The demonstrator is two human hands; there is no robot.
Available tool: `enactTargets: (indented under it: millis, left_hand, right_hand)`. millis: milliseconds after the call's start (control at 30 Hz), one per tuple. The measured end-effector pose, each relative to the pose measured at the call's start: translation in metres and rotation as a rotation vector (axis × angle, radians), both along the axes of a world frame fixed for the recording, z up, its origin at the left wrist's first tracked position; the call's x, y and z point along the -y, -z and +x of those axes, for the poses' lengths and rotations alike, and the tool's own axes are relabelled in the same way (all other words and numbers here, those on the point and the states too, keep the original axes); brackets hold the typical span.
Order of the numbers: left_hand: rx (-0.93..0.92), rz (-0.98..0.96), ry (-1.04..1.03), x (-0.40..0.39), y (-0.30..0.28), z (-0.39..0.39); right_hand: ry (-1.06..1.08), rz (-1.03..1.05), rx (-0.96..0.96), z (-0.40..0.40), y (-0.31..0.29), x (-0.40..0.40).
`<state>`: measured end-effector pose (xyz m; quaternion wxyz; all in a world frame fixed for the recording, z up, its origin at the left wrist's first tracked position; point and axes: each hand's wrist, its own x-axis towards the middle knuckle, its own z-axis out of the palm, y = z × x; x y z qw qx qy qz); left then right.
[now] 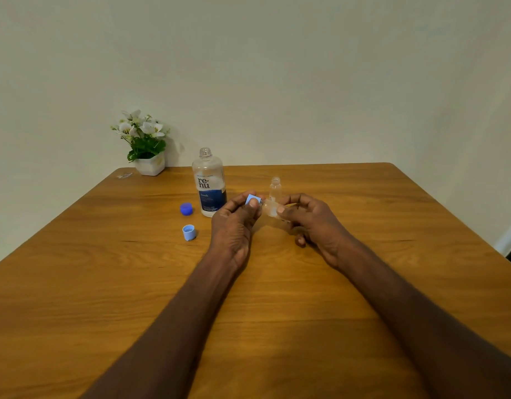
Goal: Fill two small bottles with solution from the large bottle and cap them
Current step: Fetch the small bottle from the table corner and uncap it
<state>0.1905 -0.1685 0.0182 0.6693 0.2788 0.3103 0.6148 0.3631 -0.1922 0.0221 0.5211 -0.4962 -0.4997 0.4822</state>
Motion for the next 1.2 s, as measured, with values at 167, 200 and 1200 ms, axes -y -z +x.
enactTargets:
  millis: [167, 200, 1200]
  left_hand:
    - [-0.011, -0.002, -0.010, 0.001, 0.000, 0.001]
    - [-0.012, -0.004, -0.012, 0.002, 0.000, 0.001]
    - [-0.014, 0.041, -0.013, -0.002, -0.001, 0.000]
  right_hand:
    - [-0.054, -0.065, -0.002, -0.001, -0.004, 0.000]
    - [-0.062, -0.072, 0.020, -0.001, -0.004, 0.000]
    - [-0.053, 0.043, 0.079, 0.006, 0.007, -0.007]
